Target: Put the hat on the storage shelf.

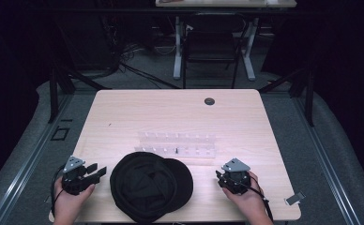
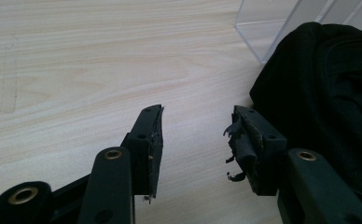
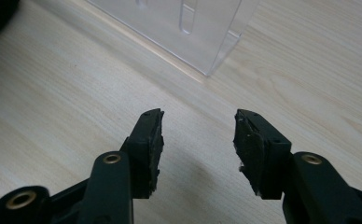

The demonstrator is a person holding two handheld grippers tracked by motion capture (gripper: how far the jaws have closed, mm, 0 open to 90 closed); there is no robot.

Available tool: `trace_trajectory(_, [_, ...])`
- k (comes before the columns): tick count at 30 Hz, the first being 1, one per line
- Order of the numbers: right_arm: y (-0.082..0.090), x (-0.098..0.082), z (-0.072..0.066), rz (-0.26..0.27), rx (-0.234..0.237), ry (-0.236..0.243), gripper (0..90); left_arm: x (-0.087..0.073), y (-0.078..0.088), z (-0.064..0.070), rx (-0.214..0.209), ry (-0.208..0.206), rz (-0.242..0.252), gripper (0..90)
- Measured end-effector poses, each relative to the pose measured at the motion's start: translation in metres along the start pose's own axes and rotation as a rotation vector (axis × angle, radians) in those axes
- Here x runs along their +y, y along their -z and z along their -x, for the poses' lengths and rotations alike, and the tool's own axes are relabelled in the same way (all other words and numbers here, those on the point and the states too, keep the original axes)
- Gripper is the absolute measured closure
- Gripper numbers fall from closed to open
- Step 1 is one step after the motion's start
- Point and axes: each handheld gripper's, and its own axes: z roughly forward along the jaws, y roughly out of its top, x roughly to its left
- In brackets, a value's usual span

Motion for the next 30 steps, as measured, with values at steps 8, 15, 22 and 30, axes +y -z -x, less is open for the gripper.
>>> trace_trajectory(8, [0.002,0.0,0.003,0.005,0.096,-0.124,59.2,0.001,0.002,0.005,-0.005,0.017,0.0,51.3])
trace_trajectory(15, [0.003,0.0,0.004,0.012,0.088,-0.124,64.2,0.002,0.003,0.008,-0.054,0.06,-0.004,52.6])
trace_trajectory(22, [0.006,0.001,0.005,0.022,0.101,-0.126,65.5,0.007,0.011,0.014,-0.1,0.101,0.017,53.9])
trace_trajectory(30, [0.01,0.004,0.0,0.034,0.11,-0.106,65.5,0.009,0.018,0.024,-0.173,0.122,0.014,53.8])
